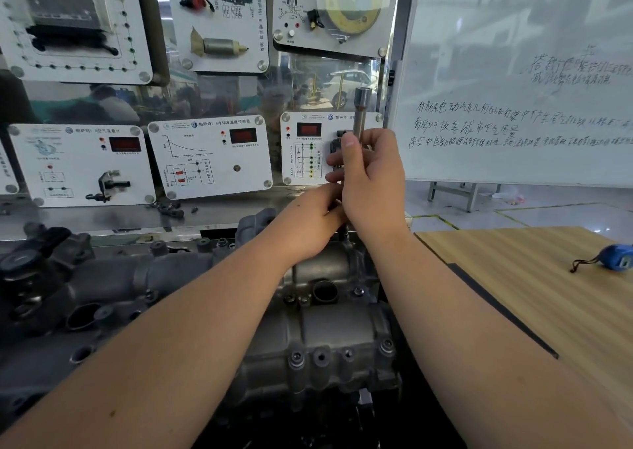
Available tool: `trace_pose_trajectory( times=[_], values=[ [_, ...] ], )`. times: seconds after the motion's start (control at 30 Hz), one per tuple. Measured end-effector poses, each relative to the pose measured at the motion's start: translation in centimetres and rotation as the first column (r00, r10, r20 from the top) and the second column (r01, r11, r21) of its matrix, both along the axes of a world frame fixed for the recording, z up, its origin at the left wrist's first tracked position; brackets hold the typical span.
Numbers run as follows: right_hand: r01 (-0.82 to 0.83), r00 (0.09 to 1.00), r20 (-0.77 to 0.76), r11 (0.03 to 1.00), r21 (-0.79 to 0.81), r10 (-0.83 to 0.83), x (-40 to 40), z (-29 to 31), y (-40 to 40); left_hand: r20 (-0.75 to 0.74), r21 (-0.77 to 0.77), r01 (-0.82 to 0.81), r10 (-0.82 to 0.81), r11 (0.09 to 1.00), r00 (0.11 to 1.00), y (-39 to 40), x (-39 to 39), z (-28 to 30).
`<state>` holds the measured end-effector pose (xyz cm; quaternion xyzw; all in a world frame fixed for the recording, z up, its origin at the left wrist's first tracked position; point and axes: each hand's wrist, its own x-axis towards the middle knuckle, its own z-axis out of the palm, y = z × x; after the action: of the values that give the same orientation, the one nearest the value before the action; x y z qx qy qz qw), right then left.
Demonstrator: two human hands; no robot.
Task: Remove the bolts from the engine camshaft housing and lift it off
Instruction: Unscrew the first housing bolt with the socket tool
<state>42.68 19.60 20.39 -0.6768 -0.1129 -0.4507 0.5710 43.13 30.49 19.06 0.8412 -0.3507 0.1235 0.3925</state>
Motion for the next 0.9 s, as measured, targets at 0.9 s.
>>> trace_pose_trajectory(
  times=[0.9],
  values=[
    [-0.034,0.999,-0.008,0.999,0.023,0.034,-0.20,0.14,-0.01,0.014,-0.021,0.017,-0.017,1.000,1.000,-0.04,0.67,-0.56]
  ],
)
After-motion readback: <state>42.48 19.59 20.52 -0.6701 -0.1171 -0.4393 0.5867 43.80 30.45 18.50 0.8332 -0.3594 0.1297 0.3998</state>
